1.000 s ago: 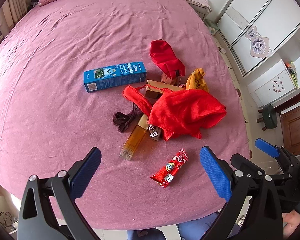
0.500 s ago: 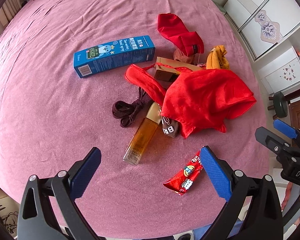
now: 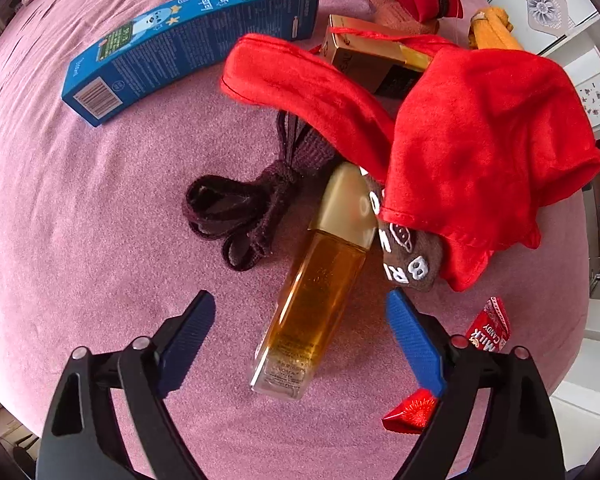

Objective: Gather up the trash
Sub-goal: 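Grasp the amber glass bottle with the left tool while the right tool grasps the red cloth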

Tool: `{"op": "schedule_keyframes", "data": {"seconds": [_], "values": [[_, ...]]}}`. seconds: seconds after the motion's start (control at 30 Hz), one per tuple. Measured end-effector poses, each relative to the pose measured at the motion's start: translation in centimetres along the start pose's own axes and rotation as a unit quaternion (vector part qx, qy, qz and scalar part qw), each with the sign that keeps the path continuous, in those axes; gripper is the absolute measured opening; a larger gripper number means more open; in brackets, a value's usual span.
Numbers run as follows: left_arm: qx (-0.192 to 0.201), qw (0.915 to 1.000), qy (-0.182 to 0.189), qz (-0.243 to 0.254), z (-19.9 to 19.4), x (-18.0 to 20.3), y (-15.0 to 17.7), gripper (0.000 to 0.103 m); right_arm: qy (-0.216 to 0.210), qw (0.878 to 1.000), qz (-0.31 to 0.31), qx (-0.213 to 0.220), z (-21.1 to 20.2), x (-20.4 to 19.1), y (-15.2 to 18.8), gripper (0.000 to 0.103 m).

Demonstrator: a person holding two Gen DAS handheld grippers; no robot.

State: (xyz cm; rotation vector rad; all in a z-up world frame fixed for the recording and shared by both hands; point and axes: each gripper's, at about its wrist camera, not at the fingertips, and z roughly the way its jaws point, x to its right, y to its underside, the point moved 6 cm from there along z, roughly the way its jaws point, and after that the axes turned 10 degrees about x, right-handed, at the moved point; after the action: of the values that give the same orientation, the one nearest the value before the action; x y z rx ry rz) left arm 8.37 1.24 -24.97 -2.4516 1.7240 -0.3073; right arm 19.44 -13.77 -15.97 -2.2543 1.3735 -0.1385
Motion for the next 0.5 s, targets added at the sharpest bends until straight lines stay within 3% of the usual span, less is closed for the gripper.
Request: {"op": "schedule_keyframes", "data": {"seconds": [0.07,0.27,0.3,0.37,0.5], "values": [[-0.015,0.9999,-0.001,0.003,1.0,-0.1,0.5,0.073,0.002,1.000,0.000,-0.001,0.5,0.2,-0.3,0.094],[-0.020,0.9998,-0.001,-0.003,1.7,-0.4,0.4,0.071,-0.001,1.000,-0.003,0.012,1.2,0.3,-1.6,0.094],[-0.018,0.9998,-0.003,-0.008,1.8,-0.8,0.1,0.067,-0.002,1.000,-0.006,0.014,1.4,0.2,-1.9,0.094],[-0.017,0.9997,0.001,-0.018,1.4,-1.5,-0.1,0.050,-0.008,1.000,-0.018,0.017,1.7,-0.1,-2.5,0.094],[-0.021,0.9988,0.016,-0.040,0.4,-3.3,-0.6,0.041,-0.021,0.998,-0.059,0.025,2.7,-1.1,-3.5,0.094]]}}
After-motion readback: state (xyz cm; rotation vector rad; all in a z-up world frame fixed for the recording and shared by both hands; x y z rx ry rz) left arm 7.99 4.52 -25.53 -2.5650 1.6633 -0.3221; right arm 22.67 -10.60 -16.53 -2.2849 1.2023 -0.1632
